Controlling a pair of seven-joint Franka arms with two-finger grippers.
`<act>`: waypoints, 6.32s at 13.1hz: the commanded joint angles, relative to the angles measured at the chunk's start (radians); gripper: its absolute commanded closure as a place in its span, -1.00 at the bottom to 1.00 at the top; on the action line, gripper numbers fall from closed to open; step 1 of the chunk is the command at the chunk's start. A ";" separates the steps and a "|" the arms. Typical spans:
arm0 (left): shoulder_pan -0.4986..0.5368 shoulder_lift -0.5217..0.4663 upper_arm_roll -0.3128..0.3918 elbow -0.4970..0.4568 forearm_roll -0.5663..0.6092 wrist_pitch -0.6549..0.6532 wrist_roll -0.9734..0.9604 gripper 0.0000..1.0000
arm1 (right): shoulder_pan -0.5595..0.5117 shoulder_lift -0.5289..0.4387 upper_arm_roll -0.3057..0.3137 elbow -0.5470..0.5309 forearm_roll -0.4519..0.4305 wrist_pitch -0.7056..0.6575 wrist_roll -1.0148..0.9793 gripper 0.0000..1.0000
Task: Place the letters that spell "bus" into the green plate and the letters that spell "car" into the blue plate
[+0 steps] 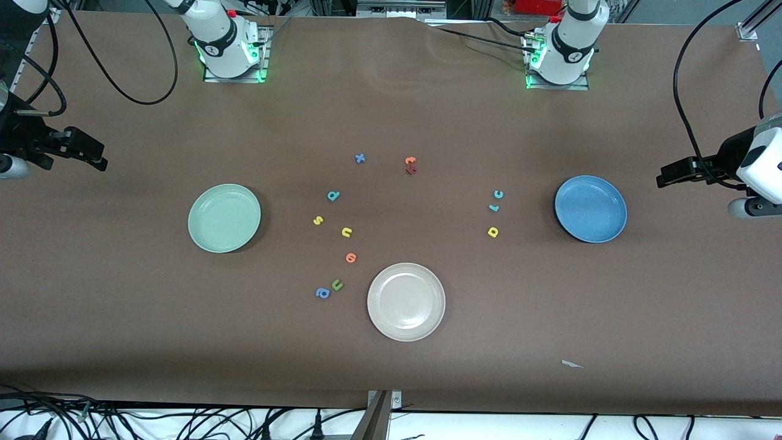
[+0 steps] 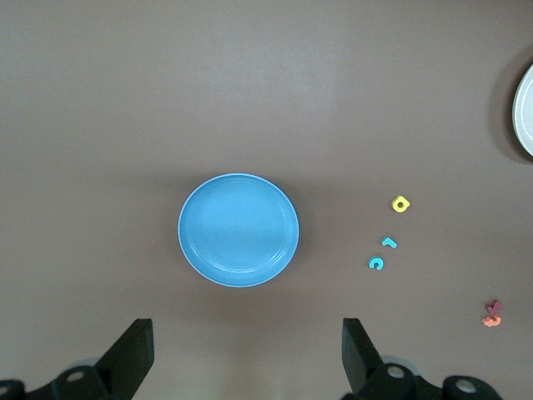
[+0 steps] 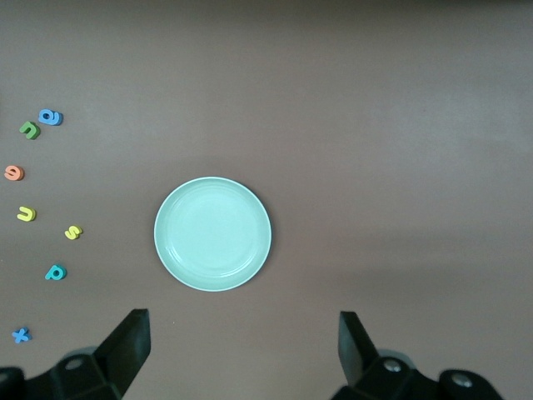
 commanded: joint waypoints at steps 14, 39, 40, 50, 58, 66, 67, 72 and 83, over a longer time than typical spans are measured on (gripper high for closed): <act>-0.006 -0.004 -0.006 -0.018 0.035 0.006 0.007 -0.98 | -0.003 -0.001 0.000 0.010 0.010 -0.015 0.007 -1.00; -0.118 0.110 -0.010 -0.033 -0.085 0.047 -0.188 -0.99 | 0.308 0.367 0.013 0.007 0.071 0.194 0.251 -1.00; -0.121 0.114 -0.013 -0.066 -0.100 0.084 -0.209 -0.99 | 0.332 0.390 0.013 0.004 0.071 0.215 0.322 -1.00; -0.147 0.114 -0.155 -0.539 -0.100 0.637 -0.384 -0.98 | 0.503 0.524 0.011 -0.235 0.063 0.714 0.751 -0.63; -0.214 0.216 -0.207 -0.719 -0.018 0.972 -0.381 -0.82 | 0.526 0.584 0.008 -0.286 0.053 0.864 0.763 -0.20; -0.215 0.225 -0.208 -0.805 0.070 1.084 -0.341 -0.73 | 0.526 0.573 0.005 -0.307 0.051 0.864 0.760 0.38; -0.215 0.223 -0.210 -0.805 0.070 1.084 -0.343 -0.73 | 0.526 0.573 0.005 -0.307 0.051 0.864 0.758 0.51; -0.215 0.214 -0.222 -0.821 0.070 1.075 -0.346 -0.47 | 0.524 0.530 -0.019 -0.304 0.050 0.829 0.717 0.61; -0.215 0.216 -0.234 -0.819 0.068 1.063 -0.360 0.42 | 0.517 0.384 -0.289 -0.434 0.056 0.621 0.104 0.61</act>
